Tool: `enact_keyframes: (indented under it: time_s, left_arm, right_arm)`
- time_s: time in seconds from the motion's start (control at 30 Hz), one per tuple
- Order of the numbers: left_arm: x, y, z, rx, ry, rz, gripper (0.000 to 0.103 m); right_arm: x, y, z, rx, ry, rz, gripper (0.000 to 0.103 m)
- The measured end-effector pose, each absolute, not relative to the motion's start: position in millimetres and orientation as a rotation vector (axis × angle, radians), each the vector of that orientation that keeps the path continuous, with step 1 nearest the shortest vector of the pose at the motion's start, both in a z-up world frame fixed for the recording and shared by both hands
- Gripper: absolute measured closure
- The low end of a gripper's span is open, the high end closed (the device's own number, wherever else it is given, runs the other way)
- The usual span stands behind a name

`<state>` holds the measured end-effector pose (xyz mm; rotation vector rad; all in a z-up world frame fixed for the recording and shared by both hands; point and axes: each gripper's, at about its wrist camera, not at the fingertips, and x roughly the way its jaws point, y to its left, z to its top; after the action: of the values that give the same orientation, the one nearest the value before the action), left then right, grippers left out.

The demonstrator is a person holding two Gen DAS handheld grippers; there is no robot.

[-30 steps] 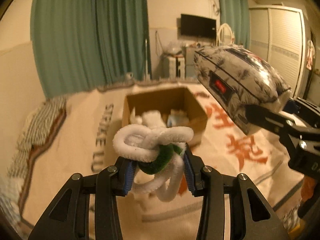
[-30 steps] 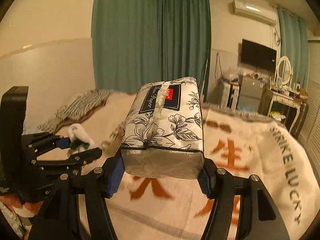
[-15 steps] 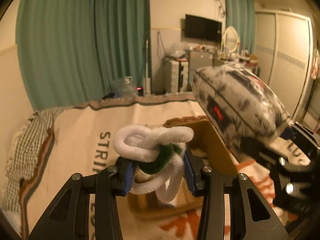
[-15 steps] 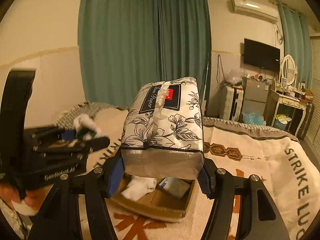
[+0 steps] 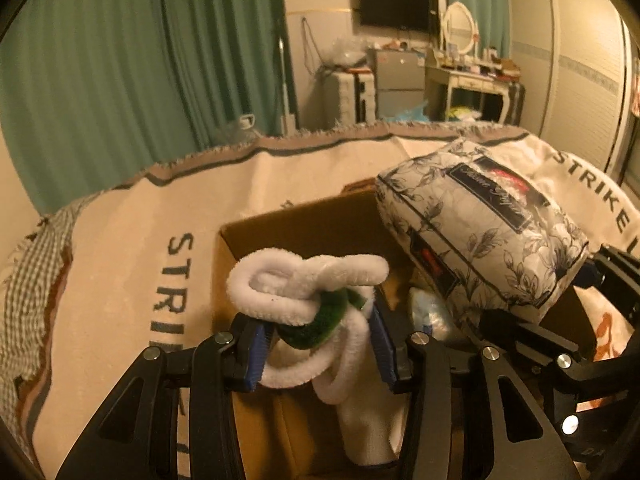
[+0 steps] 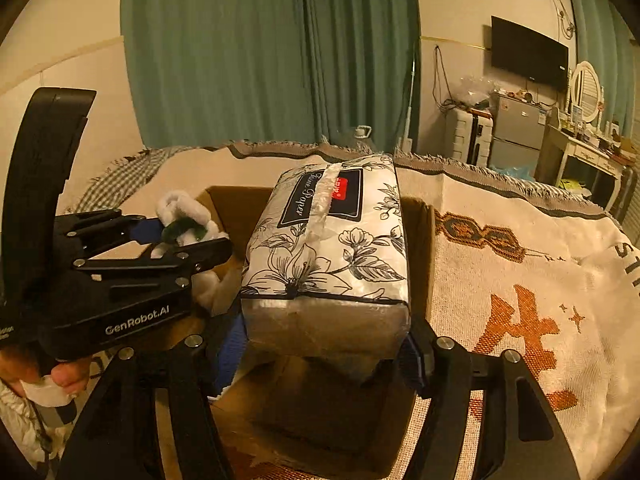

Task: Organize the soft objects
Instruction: 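Lift both items over the cardboard box and release them inside, then grasp the white lace cloth with the right tool while the left tool grasps the white figure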

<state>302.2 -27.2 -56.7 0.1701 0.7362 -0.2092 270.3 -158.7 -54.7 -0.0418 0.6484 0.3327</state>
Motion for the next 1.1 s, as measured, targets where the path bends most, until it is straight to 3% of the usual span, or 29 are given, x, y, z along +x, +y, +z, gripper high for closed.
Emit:
enact_keyframes:
  time_s: [0.03, 0.13, 0.47, 0.5, 0.53, 0.6, 0.77, 0.83, 1.1]
  left_arm:
    - [301, -30, -55, 0.173, 0.741, -0.205, 0.044]
    - [296, -31, -45, 0.196, 0.712, -0.175, 0.034]
    - [222, -16, 64, 0.192, 0.488, -0.145, 0.033]
    - [212, -13, 75, 0.187, 0.464, -0.145, 0.030]
    - [197, -9, 89, 0.179, 0.432, -0.142, 0.015]
    - [177, -4, 105, 0.164, 0.380, -0.136, 0.007]
    - [122, 11, 128, 0.173, 0.307, -0.126, 0.007]
    - [103, 23, 126, 0.161, 0.291, -0.123, 0.007]
    - [80, 53, 68, 0.143, 0.385, -0.075, 0.007]
  right_arm:
    - [270, -159, -55, -0.042, 0.649, 0.327, 0.032]
    - [271, -161, -51, -0.024, 0.653, 0.326, 0.018]
    - [192, -172, 48, -0.055, 0.510, 0.286, 0.013]
    - [179, -171, 60, -0.061, 0.491, 0.281, 0.012]
    - [168, -170, 71, -0.065, 0.477, 0.280, 0.012]
    - [148, -167, 88, -0.070, 0.455, 0.284, 0.012]
    - [97, -155, 116, -0.091, 0.401, 0.296, 0.000]
    - [79, -148, 116, -0.096, 0.392, 0.304, 0.000]
    - [57, -123, 55, -0.095, 0.480, 0.357, 0.000]
